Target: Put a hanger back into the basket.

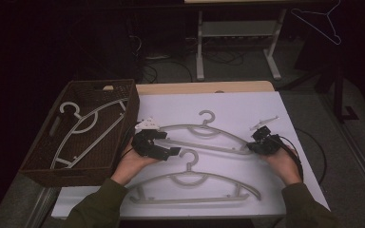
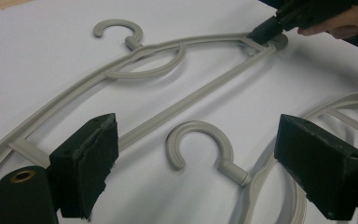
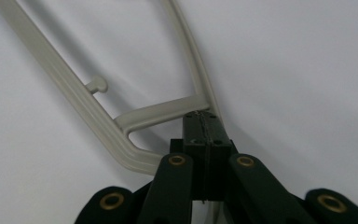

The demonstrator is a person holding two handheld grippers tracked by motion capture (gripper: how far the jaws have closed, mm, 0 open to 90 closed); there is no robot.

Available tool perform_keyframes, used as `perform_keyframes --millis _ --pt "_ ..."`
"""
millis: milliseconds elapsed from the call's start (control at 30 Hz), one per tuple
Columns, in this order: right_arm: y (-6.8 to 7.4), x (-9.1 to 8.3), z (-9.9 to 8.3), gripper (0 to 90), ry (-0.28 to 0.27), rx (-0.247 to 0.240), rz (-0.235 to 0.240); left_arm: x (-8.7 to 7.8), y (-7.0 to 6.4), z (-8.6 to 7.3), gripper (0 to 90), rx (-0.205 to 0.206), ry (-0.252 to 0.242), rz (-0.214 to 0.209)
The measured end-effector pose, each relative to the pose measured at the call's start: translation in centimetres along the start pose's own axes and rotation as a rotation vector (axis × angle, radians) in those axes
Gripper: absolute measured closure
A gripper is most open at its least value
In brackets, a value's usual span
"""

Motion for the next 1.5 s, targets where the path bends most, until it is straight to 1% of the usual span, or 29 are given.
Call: perform_keyframes --millis 33,100,133,167,200,233,267,300,333,400,433,467,500,567,633,700,767,833,867,900,933,1067,1233,1367,1467,1500 --pt "-0.1 0.1 0.1 90.0 -0.007 0.014 0.005 0.0 0.1 0.0 13.5 0.0 0.001 0.001" --pt "-0.3 -0.1 0.2 89.8 -0.034 0.008 0.006 0.1 0.2 -0.1 14.4 0.001 0.004 0.005" --pt "-0.2 -0.4 0.4 89.6 -0.05 0.019 0.017 0.1 0.2 -0.1 14.5 -0.002 0.003 0.006" --pt "0.1 -1.0 0.8 89.3 -0.073 0.044 0.028 0.2 0.3 -0.1 14.6 -0.001 0.005 0.009" --pt "0.4 -1.5 1.3 89.3 -0.094 0.045 0.038 0.2 0.3 -0.1 14.5 -0.003 0.006 0.011" --pt "0.7 -1.8 1.8 89.4 -0.121 0.028 0.046 0.3 0.4 -0.1 14.5 -0.001 0.006 0.014" --pt "1.3 -2.0 2.2 89.6 -0.138 0.03 0.066 0.3 0.4 -0.1 14.5 -0.003 0.004 0.016" --pt "2.8 -2.1 3.0 89.8 -0.156 0.016 0.104 0.3 0.4 -0.1 14.5 -0.003 0.003 0.019" --pt "2.8 -2.1 3.0 89.8 -0.156 0.016 0.104 0.3 0.5 -0.1 14.5 -0.001 0.004 0.022" --pt "4.0 -1.9 3.3 89.9 -0.149 -0.015 0.123 0.2 0.6 -0.1 14.5 0.0 0.003 0.025" --pt "4.5 -1.8 3.4 89.9 -0.146 -0.02 0.132 0.2 0.6 -0.1 14.5 -0.003 0.003 0.028" --pt "4.7 -1.8 3.3 89.9 -0.139 -0.034 0.129 0.1 0.6 -0.1 14.5 0.0 0.0 0.029" --pt "4.9 -1.7 3.2 89.9 -0.136 -0.029 0.132 0.1 0.6 0.0 14.5 -0.009 -0.004 0.028" --pt "4.8 -1.6 2.9 89.9 -0.126 -0.032 0.126 0.0 0.8 -0.1 14.5 -0.006 -0.001 0.031" --pt "4.5 -1.5 2.5 89.9 -0.116 -0.024 0.123 0.0 0.9 -0.1 14.5 -0.016 -0.004 0.033" --pt "4.3 -1.3 2.2 89.9 -0.108 -0.021 0.117 -0.1 0.9 -0.2 14.5 -0.013 -0.001 0.035" --pt "4.2 -1.1 2.1 89.9 -0.113 -0.019 0.113 0.0 1.0 -0.2 14.5 -0.015 -0.001 0.038" --pt "4.1 -0.8 1.7 90.0 -0.097 -0.017 0.11 0.0 1.0 -0.2 14.5 -0.014 0.001 0.036" --pt "4.0 -0.7 1.7 90.0 -0.102 -0.02 0.115 0.0 1.0 -0.2 14.5 -0.013 0.004 0.038" --pt "4.1 -0.8 1.7 90.0 -0.101 -0.01 0.118 0.1 1.0 -0.2 14.5 -0.014 0.004 0.036" --pt "4.0 -0.8 1.6 90.0 -0.097 -0.013 0.112 0.1 1.0 -0.2 14.5 -0.008 0.006 0.035" --pt "4.0 -0.7 1.4 90.0 -0.091 0.0 0.121 0.2 1.0 -0.3 14.5 -0.017 0.008 0.038" --pt "4.2 -0.7 1.2 90.0 -0.085 -0.002 0.121 0.3 1.0 -0.3 14.5 -0.009 0.012 0.043" --pt "4.3 -0.6 1.1 90.0 -0.076 -0.004 0.127 0.8 1.2 -0.1 15.1 -0.008 0.019 0.053" --pt "4.3 -0.6 1.1 90.0 -0.075 -0.002 0.128 1.4 1.8 0.3 16.2 -0.005 0.027 0.074" --pt "4.3 -0.6 1.0 90.0 -0.072 -0.001 0.13 1.7 2.1 0.5 16.8 0.004 0.035 0.083"
Point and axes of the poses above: each handheld gripper's, and its own axes: x roughly forward along the jaws, z roughly out of its top, y roughly to its left, the point moved 9 cm from there along x, roughly forward along the jaws, and after that the axes turned 7 degrees about -y, right-handed, at the moved point
